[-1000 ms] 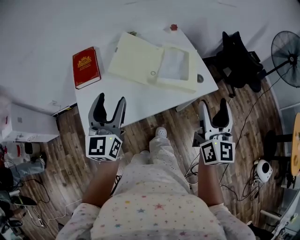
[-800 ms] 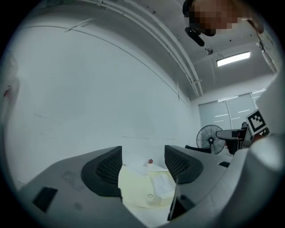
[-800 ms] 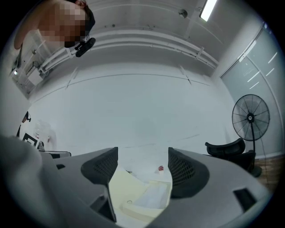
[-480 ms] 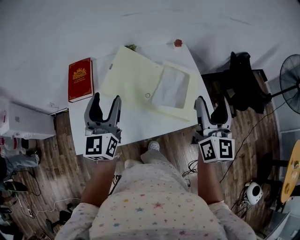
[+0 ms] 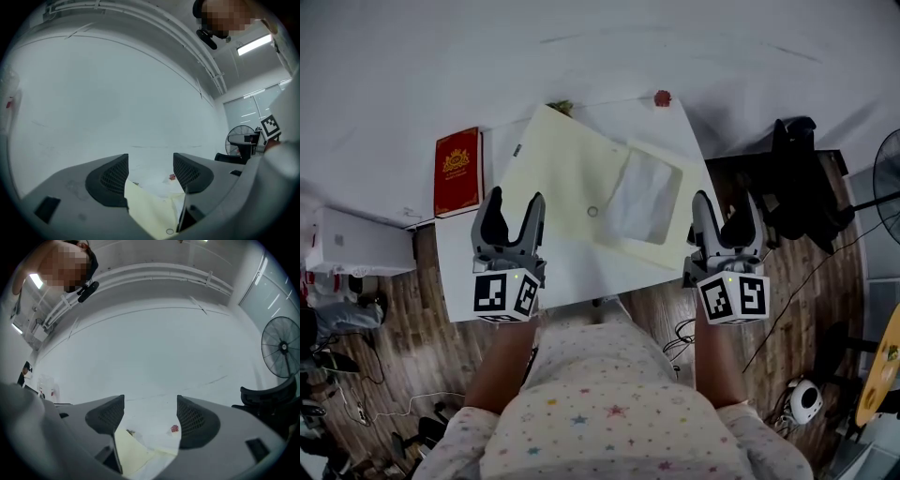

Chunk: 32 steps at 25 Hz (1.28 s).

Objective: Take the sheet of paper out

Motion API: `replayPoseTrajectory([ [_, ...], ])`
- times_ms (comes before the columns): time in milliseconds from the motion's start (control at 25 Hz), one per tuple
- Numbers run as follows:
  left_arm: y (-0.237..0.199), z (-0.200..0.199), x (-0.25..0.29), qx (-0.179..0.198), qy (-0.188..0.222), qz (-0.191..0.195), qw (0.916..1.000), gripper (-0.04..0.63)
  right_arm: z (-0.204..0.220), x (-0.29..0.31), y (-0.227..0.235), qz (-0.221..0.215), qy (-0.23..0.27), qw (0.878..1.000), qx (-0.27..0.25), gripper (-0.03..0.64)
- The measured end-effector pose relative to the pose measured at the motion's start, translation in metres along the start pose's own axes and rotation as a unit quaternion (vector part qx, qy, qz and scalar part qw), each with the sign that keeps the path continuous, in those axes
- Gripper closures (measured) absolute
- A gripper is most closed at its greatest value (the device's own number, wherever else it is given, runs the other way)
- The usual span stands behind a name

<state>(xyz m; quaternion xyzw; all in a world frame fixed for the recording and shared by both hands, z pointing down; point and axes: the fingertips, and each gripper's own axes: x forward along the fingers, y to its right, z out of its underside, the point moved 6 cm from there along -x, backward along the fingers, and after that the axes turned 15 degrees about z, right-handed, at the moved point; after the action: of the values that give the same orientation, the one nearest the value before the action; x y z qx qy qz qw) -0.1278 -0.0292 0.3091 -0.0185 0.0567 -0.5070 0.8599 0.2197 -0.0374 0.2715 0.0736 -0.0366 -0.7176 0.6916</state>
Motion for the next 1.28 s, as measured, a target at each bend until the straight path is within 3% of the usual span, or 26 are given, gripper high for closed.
replayPoseTrajectory([
  [720, -0.069, 0.016, 0.061, -0.024, -0.011, 0.056, 0.9981, 0.32, 0.018, 0.06, -0.035, 0.055, -0.003, 0.999, 0.003, 0.284],
  [1040, -0.068, 0.029, 0.067, -0.043, -0.027, 0.047, 0.9976, 0.32, 0.034, 0.076, -0.036, 0.035, -0.039, 0.999, 0.01, 0.294],
  [1280, -0.061, 0.029, 0.071, -0.053, -0.026, 0.03, 0.9978, 0.321, 0.023, 0.092, -0.029, 0.016, -0.029, 0.999, 0.01, 0.303],
])
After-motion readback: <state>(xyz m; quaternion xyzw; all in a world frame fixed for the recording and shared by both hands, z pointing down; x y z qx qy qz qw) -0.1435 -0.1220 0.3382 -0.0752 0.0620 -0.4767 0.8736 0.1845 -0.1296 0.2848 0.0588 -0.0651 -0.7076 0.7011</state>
